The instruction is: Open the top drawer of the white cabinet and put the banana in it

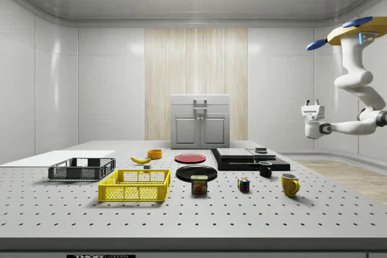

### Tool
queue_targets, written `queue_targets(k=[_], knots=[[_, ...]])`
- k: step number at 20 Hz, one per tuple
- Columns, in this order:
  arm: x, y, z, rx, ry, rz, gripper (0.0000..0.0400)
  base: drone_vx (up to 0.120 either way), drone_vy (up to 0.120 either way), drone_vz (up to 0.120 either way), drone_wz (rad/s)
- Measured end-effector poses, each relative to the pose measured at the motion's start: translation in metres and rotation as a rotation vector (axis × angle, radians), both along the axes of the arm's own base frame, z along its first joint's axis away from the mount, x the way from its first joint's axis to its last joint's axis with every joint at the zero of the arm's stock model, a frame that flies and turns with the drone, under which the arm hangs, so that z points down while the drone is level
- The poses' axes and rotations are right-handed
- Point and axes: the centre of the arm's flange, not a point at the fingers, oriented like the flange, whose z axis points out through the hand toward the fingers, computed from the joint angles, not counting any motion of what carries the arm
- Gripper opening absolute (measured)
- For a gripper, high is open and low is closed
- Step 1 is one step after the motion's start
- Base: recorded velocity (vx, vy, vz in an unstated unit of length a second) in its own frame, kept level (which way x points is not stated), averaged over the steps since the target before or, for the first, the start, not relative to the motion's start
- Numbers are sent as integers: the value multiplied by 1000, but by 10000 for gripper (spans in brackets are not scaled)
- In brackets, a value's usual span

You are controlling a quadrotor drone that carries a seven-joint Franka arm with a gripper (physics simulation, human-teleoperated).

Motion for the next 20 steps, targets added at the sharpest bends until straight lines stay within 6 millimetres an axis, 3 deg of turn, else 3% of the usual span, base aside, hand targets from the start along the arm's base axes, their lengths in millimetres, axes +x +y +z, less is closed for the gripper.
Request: queue_targets(k=[10, 20], knots=[[-2, 0, 66, 0, -8, 0, 400, 0, 0, 0, 0], [0, 0, 90, 0, -16, 0, 400, 0, 0, 0, 0]])
